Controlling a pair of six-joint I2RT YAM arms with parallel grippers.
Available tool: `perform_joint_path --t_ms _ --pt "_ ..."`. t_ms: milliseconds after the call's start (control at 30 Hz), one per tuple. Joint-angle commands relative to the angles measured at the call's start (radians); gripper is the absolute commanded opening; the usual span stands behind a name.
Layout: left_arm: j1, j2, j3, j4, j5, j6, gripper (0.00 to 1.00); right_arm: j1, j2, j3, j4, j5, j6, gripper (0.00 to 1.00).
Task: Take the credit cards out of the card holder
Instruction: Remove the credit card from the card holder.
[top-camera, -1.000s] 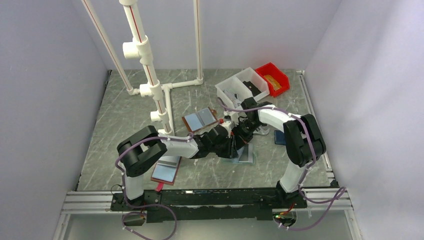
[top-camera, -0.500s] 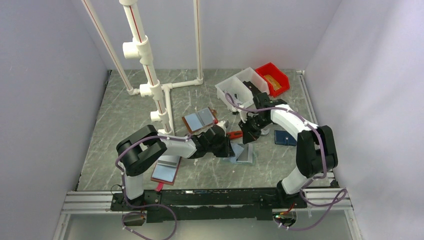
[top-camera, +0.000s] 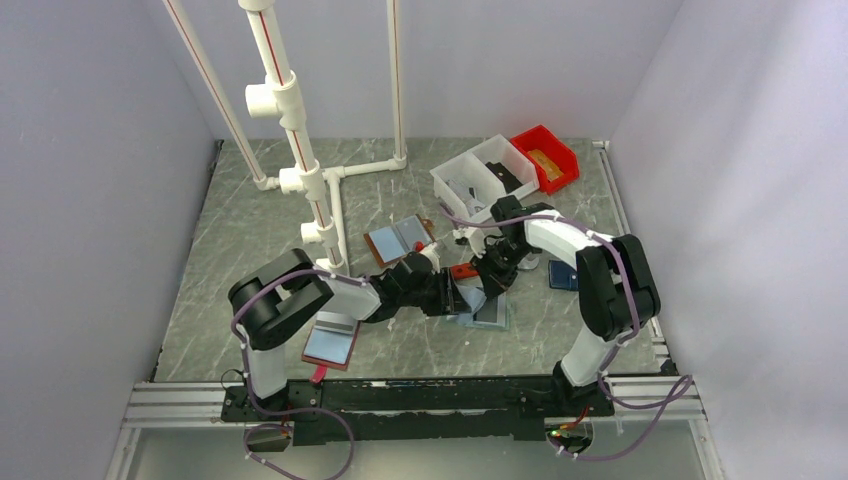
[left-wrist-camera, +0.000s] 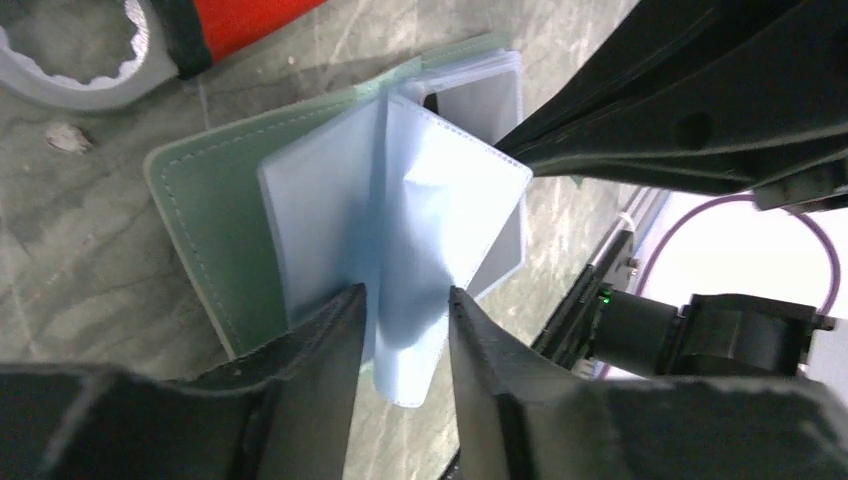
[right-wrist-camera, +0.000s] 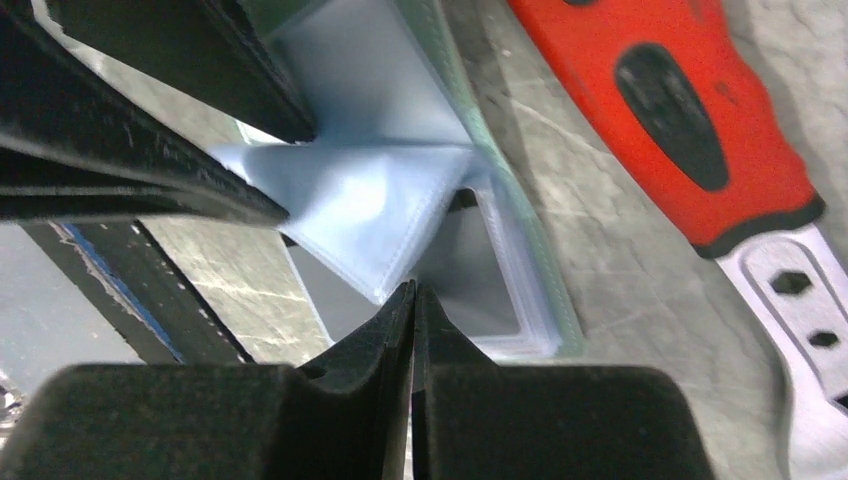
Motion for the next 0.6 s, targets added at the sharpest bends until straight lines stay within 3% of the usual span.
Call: perform_joint_path --t_ms 0,267,467,567 --pt "0.002 -0.046 -0.030 0.040 0.030 0.014 0.48 0.045 0.052 0.010 0.027 0.005 0.028 0.05" --pt "0.002 -0.178 -0.055 -0.055 -0.022 0.083 0.65 0.070 0.081 0.043 0.076 -0.105 0.129 0.03" --pt "-0.030 -0.298 -0.032 -0.202 -0.117 0.171 0.66 0.095 0.098 0.038 0.186 -0.075 0.254 0.03" --pt "-0.045 -0.311 -0.014 -0.201 -0.112 0.185 0.63 0.097 0.095 0.038 0.195 -0.074 0.265 0.03"
